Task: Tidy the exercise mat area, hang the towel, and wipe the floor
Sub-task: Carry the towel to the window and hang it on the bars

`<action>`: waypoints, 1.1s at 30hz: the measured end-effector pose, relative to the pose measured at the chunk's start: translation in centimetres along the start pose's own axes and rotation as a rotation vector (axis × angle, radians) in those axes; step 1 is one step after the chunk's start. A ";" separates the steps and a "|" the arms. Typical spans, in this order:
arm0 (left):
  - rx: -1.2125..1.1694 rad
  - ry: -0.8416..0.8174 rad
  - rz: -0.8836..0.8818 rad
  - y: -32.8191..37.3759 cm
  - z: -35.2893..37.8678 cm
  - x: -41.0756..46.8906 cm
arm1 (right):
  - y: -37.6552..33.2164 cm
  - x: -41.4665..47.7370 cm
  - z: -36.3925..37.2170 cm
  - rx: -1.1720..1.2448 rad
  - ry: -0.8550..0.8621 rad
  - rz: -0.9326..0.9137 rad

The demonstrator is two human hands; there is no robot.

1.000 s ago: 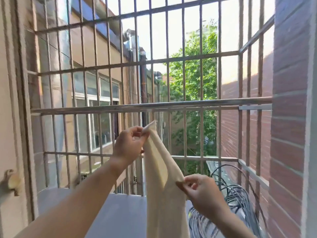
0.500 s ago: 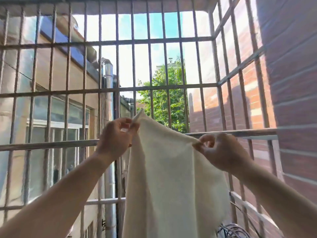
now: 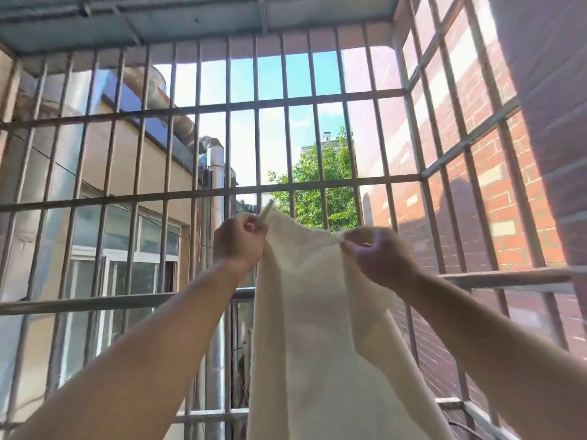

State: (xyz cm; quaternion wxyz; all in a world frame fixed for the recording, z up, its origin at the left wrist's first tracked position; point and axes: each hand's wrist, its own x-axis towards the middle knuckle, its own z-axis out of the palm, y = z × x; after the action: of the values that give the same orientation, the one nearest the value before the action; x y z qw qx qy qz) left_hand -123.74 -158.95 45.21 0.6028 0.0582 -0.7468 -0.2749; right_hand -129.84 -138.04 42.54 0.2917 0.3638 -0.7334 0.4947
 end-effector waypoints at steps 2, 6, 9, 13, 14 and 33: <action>0.026 -0.081 -0.020 -0.6 0.9 0.0 | 1.3 -0.6 1.5 -0.364 -0.182 -0.198; 0.116 -0.197 -0.014 -2.2 2.6 -1.0 | 4.4 -1.2 2.6 -0.520 -0.363 -0.289; 0.108 -0.159 -0.011 -2.9 3.4 -1.0 | 5.3 -0.7 3.1 -0.599 -0.274 -0.353; 0.066 -0.220 -0.055 -3.7 4.1 -0.4 | 6.0 0.3 3.8 -0.605 -0.181 -0.426; 0.109 -0.247 -0.041 -4.0 4.3 -0.4 | 6.3 0.5 3.9 -0.586 -0.162 -0.450; 0.075 -0.415 0.559 -6.2 3.2 -0.7 | 6.4 6.0 2.2 -0.192 -0.062 -0.376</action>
State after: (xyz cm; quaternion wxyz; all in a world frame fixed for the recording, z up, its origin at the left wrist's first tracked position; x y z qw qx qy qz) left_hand -128.01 -162.80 41.19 0.4874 -0.1837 -0.8501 -0.0775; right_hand -138.65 -139.97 43.20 0.3895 0.4798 -0.7049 0.3482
